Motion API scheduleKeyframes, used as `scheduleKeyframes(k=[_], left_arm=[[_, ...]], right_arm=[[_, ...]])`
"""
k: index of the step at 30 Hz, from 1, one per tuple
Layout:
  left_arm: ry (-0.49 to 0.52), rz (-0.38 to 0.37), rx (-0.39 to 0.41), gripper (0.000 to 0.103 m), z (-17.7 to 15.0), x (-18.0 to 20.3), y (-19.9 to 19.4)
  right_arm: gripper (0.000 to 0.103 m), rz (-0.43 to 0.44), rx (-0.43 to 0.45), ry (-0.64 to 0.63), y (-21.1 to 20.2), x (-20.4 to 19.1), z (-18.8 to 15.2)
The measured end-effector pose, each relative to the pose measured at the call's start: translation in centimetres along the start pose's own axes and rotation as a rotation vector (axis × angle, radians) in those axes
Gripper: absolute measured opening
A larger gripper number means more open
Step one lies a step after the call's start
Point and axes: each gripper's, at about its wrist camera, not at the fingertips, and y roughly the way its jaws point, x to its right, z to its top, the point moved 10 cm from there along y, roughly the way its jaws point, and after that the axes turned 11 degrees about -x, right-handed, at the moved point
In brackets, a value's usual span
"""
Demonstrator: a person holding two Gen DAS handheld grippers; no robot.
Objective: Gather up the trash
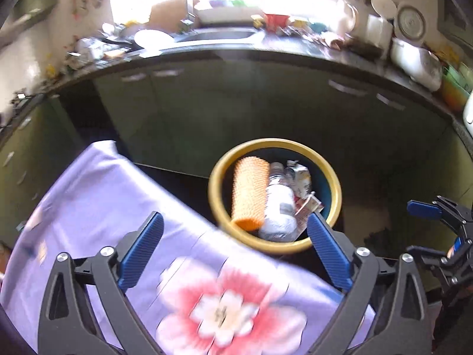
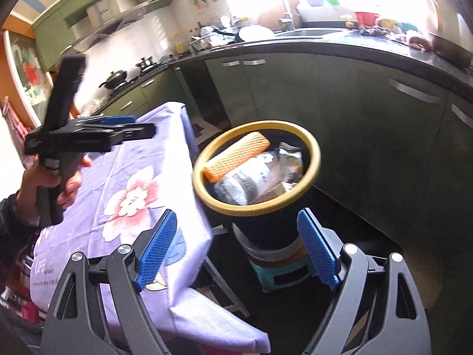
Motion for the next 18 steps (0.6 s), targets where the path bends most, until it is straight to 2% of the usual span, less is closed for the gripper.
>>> scheduleKeyframes(k=[3, 11, 18], left_arm=[[-0.088, 0.07, 0.039, 0.096, -4.0, -2.2, -4.5], [-0.374, 0.347, 0.195, 0.096, -14.8, -8.5, -16.4], [-0.57, 0.454, 0.292, 0.096, -22.7, -10.9, -23.2]], right_arm=[[0.087, 0.016, 0.01, -0.057, 0.0, -2.8, 0.1], [0.098, 0.006, 0.076, -0.194, -1.3, -9.6, 0.1], [0.098, -0.045, 0.149, -0.271, -4.2, -13.0, -0.3]])
